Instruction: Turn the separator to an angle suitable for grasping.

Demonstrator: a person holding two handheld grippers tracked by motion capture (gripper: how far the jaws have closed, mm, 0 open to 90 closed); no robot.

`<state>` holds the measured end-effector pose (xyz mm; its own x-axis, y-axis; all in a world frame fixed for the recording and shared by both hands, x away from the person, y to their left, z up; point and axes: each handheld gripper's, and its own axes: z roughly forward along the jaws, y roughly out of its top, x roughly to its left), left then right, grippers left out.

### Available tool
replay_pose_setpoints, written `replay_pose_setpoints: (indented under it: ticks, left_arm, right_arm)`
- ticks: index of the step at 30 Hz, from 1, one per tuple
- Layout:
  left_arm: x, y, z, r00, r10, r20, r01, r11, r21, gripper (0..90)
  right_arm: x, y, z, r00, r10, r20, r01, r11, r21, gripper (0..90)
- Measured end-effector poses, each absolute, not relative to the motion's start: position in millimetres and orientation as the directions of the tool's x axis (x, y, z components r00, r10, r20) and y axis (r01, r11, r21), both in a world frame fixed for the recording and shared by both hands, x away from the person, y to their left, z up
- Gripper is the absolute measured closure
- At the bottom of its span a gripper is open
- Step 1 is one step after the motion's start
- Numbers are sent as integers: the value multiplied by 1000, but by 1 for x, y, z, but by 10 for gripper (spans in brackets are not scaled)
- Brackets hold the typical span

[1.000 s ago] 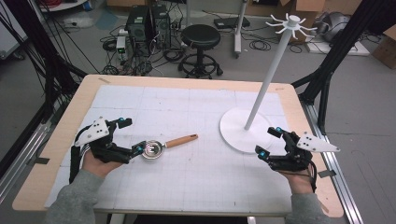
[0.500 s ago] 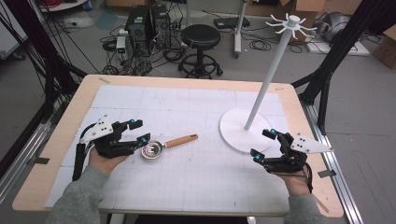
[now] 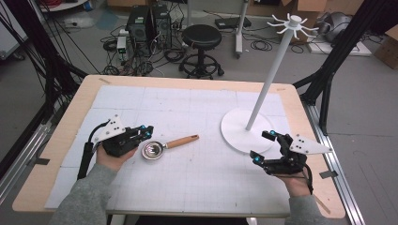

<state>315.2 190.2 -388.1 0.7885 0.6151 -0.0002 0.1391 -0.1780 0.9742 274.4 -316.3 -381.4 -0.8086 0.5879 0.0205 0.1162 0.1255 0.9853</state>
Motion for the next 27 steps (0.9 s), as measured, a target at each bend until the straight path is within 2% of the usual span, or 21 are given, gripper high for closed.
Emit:
replay_pose_setpoints:
  ticks: [16, 25, 27]
  left_arm:
    - [342, 171, -401, 791, 610, -38, 232, -242, 942, 897]
    - [363, 145, -410, 797, 599, -76, 308, -295, 904, 897]
    - [365, 139, -410, 808, 586, -67, 292, -298, 909, 897]
  right_arm:
    - [274, -314, -382, -814, 581, 18, 122, 140, 983, 141]
    - [274, -314, -383, -817, 576, 21, 124, 140, 982, 142]
    - [275, -314, -384, -819, 573, 30, 132, 138, 982, 141]
